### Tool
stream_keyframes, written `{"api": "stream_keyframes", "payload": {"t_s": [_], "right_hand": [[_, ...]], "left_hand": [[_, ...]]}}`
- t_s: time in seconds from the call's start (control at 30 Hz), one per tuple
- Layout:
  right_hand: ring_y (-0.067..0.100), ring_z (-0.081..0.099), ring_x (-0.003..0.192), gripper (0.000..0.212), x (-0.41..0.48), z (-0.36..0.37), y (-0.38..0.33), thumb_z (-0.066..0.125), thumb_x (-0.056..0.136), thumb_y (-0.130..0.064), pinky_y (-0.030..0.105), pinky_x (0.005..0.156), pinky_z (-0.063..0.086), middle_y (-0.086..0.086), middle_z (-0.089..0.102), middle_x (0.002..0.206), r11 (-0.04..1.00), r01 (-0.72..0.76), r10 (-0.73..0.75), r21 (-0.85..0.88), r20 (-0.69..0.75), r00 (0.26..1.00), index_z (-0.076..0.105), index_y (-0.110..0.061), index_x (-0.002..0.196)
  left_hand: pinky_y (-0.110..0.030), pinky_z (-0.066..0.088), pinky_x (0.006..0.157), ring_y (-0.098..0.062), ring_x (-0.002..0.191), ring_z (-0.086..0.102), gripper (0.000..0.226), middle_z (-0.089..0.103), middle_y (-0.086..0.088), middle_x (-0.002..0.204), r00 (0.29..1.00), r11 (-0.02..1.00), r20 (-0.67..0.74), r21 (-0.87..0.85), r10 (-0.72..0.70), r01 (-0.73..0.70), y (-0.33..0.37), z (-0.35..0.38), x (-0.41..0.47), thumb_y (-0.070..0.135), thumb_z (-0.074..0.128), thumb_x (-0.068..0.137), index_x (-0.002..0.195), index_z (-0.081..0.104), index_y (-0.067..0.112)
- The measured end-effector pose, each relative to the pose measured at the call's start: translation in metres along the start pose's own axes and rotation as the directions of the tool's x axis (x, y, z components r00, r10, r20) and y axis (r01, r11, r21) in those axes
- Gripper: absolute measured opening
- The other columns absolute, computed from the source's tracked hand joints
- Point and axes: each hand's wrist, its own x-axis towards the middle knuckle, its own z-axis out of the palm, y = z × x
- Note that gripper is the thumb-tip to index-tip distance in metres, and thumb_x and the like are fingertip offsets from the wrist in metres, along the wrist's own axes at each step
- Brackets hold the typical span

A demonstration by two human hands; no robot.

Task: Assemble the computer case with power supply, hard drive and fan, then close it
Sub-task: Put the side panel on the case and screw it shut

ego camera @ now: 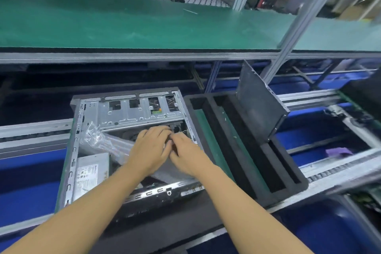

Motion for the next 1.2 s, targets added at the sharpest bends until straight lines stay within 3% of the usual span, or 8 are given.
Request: {"api": "stream_keyframes", "payload": {"t_s": [0.17,0.37,0.5,0.67,0.77,0.9,1.1,1.2], "right_hand": [[0.019,0.056,0.099,0.022,-0.019,-0.031,0.031,0.049,0.101,-0.017,0.036,0.087,0.049,0.001,0.056,0.114,0.991,-0.033,0.053,0.127,-0.155,0.986,0.057,-0.02,0.121],[0.02,0.056,0.112,0.025,-0.023,-0.073,0.086,0.051,0.099,-0.015,0.042,0.093,0.049,-0.001,0.057,0.123,0.984,-0.142,0.169,0.108,-0.297,0.94,0.06,-0.019,0.123],[0.028,0.051,0.112,0.031,-0.012,-0.128,0.135,0.061,0.089,-0.012,0.037,0.094,0.04,0.007,0.056,0.121,0.948,-0.312,0.284,0.053,-0.578,0.765,0.059,-0.012,0.119],[0.033,0.047,0.124,0.064,-0.003,-0.191,0.201,0.071,0.087,-0.031,0.043,0.103,0.039,0.013,0.05,0.138,0.785,-0.611,0.491,0.103,-0.705,0.512,0.044,-0.008,0.14],[0.034,0.054,0.107,0.041,0.0,-0.212,0.239,0.062,0.094,-0.028,0.042,0.09,0.044,0.014,0.06,0.127,0.69,-0.724,0.597,-0.005,-0.562,0.572,0.049,-0.008,0.128],[0.032,0.049,0.086,0.023,0.011,-0.22,0.265,0.05,0.098,-0.011,0.035,0.071,0.041,0.017,0.061,0.118,0.71,-0.702,0.671,0.05,-0.35,0.654,0.055,-0.006,0.12],[0.031,0.05,0.08,0.006,0.014,-0.213,0.267,0.053,0.098,-0.002,0.034,0.067,0.04,0.019,0.063,0.106,0.776,-0.626,0.6,0.079,-0.4,0.693,0.058,-0.004,0.102],[0.03,0.047,0.078,0.007,0.007,-0.217,0.252,0.05,0.098,0.0,0.035,0.067,0.037,0.015,0.059,0.096,0.802,-0.597,0.54,0.038,-0.474,0.695,0.055,-0.005,0.098]], "left_hand": [[-0.037,0.037,0.088,-0.016,0.102,0.053,0.016,0.058,0.009,0.108,0.999,0.984,-0.031,-0.173,0.037,-0.042,0.048,0.009,0.031,0.024,0.046,0.099,0.11,0.057,0.023],[-0.039,0.036,0.099,-0.016,0.115,0.053,0.027,0.063,0.007,0.121,1.0,0.954,0.001,-0.299,0.024,-0.023,0.099,0.029,0.071,0.022,0.046,0.1,0.125,0.057,0.021],[-0.041,0.044,0.093,-0.018,0.097,0.06,0.03,0.07,0.008,0.102,0.998,0.932,0.036,-0.359,-0.044,0.054,0.129,0.044,0.103,0.027,0.042,0.102,0.128,0.055,0.024],[-0.017,0.042,0.053,-0.005,0.052,0.054,0.024,0.068,0.019,0.088,0.984,0.849,0.107,-0.498,-0.139,0.174,0.153,0.067,0.13,0.029,0.041,0.101,0.121,0.054,0.031],[-0.016,0.038,0.047,-0.004,0.046,0.049,0.022,0.068,0.018,0.089,0.98,0.834,0.14,-0.516,-0.144,0.196,0.163,0.078,0.141,0.027,0.042,0.101,0.12,0.053,0.031],[-0.016,0.034,0.044,-0.006,0.04,0.042,0.022,0.068,0.018,0.088,0.971,0.811,0.179,-0.537,-0.162,0.234,0.172,0.086,0.152,0.023,0.041,0.101,0.119,0.052,0.03],[-0.019,0.037,0.042,-0.005,0.039,0.04,0.022,0.07,0.021,0.084,0.942,0.743,0.211,-0.579,-0.261,0.336,0.172,0.09,0.163,0.023,0.04,0.098,0.112,0.054,0.033],[-0.027,0.049,0.055,-0.014,0.062,0.063,0.021,0.072,0.023,0.087,0.909,0.653,0.251,-0.634,-0.332,0.413,0.175,0.088,0.17,0.021,0.043,0.098,0.108,0.056,0.033]]}}
